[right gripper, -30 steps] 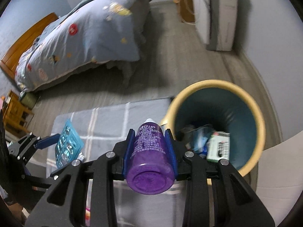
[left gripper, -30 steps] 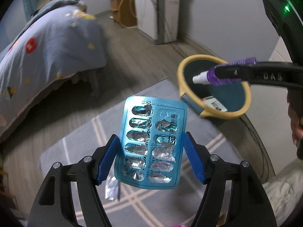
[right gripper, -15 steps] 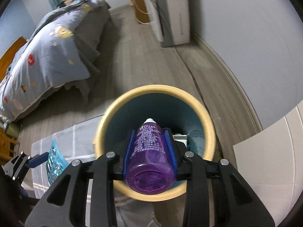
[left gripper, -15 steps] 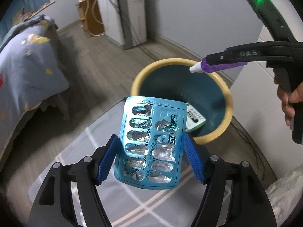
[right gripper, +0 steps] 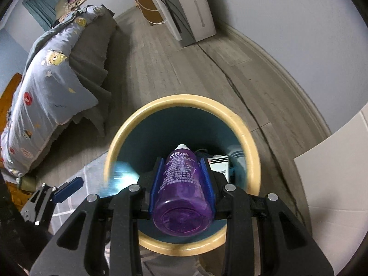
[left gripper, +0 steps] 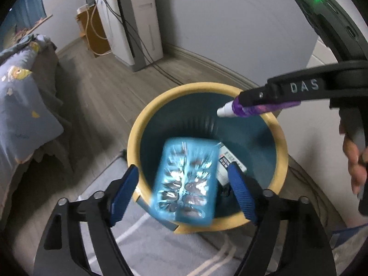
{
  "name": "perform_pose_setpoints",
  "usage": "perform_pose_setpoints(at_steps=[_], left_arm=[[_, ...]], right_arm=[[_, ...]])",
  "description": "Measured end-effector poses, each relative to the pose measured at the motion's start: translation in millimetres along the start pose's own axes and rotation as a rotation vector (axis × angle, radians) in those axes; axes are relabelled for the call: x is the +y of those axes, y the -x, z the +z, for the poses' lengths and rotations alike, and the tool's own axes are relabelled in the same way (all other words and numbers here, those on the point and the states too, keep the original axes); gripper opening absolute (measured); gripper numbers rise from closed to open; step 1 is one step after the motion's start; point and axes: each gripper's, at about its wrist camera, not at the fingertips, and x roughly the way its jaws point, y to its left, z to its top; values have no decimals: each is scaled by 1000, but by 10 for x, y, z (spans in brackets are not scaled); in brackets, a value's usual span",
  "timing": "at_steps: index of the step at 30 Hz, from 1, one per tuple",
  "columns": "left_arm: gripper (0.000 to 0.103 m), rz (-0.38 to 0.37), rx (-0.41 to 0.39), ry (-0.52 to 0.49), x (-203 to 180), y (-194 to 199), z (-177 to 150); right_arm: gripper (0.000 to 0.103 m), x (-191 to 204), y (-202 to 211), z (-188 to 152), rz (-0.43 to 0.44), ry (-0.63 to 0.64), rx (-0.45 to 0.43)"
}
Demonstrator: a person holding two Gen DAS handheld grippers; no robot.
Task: Collect trash
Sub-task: 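Drop the purple bottle into the bin with the right tool while the left drops the blister in, then move both tools back over the mat toward the wrapper and sachet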
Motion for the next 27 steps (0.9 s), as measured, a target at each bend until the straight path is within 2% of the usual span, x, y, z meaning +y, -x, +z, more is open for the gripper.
perform_pose_setpoints(at_steps=[2,5,11,12,14,15,16,18,23,27], left_arm=[[89,0,-5,9,11,-1,-4],[89,4,9,20,29,-16,-46],[89,7,24,44,92,45,-107],[89,10,23,47,104,94,-139],[89,15,16,57,111,222,-214],[90,14,13,64,135,271,-247],[90,14,10,76,175,345,-301],[90,18,5,106,271,491,-418],[90,70,4,179,602,873,-801],[90,122,11,254,897,1205,-1128]], right_arm=[[39,14,9,6,5,3,-8],[40,20,18,18,5,-1,-13],[48,78,48,12,-3,12,-15],[50,98,64,11,-7,19,-19],[62,136,99,7,-18,30,-28],[63,167,119,2,-23,44,-33],[65,196,132,-8,-27,55,-35],[75,282,160,-55,-35,83,-36],[85,504,278,-200,-35,142,-47],[86,716,399,-346,-5,159,-56]])
